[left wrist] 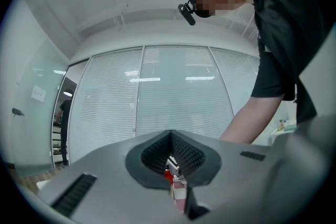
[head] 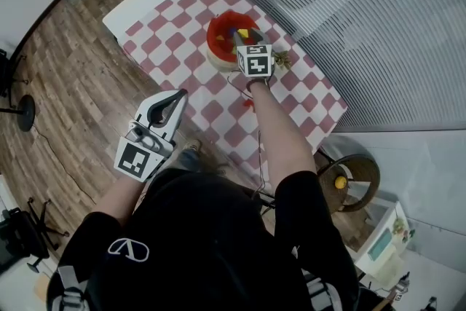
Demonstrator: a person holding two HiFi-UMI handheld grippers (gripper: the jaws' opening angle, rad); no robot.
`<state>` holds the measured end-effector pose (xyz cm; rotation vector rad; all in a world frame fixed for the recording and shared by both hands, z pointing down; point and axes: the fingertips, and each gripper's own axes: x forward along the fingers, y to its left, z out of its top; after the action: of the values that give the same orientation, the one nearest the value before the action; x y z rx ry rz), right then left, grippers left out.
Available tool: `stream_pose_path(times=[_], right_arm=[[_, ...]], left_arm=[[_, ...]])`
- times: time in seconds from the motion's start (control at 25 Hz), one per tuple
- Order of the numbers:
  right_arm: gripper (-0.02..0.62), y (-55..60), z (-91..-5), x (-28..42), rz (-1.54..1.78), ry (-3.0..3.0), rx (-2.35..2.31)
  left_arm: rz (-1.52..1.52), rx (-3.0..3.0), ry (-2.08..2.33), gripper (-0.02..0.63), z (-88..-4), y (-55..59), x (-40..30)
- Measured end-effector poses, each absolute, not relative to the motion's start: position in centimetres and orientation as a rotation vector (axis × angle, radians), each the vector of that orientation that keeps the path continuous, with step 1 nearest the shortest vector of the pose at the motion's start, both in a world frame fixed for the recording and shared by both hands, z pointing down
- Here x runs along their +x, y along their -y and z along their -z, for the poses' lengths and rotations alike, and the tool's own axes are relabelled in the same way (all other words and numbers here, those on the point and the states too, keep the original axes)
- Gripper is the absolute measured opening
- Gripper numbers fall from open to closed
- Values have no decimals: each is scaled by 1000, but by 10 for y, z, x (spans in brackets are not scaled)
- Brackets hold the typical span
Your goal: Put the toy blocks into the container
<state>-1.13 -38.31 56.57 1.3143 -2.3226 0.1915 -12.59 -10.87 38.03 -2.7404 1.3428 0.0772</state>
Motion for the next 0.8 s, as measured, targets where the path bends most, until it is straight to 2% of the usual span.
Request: stream_pose_path(times=[0.08, 0.12, 0.2, 0.36, 0.48, 0.8], right_arm=[[211, 384, -566, -12, -181, 2324, 1309], [254, 384, -566, -12, -171, 2323, 1303], [225, 383, -564, -14, -154, 2325, 1293], [216, 380, -543, -10, -124, 2371, 1333], [185, 370, -496, -7, -39, 2466, 1396], [175, 294, -369, 20, 251, 2680, 1475]], left_arm=[[-80, -2740, -1336, 6, -379, 108, -124], [-81, -2740, -1336, 6, -379, 108, -124], [-84, -2741, -1339, 6, -379, 109, -123], [-89, -2747, -1331, 6, -380, 109, -121], [-95, -2755, -1320, 6, -380, 109, -118], [-129, -2785, -1250, 6, -377, 112, -98]])
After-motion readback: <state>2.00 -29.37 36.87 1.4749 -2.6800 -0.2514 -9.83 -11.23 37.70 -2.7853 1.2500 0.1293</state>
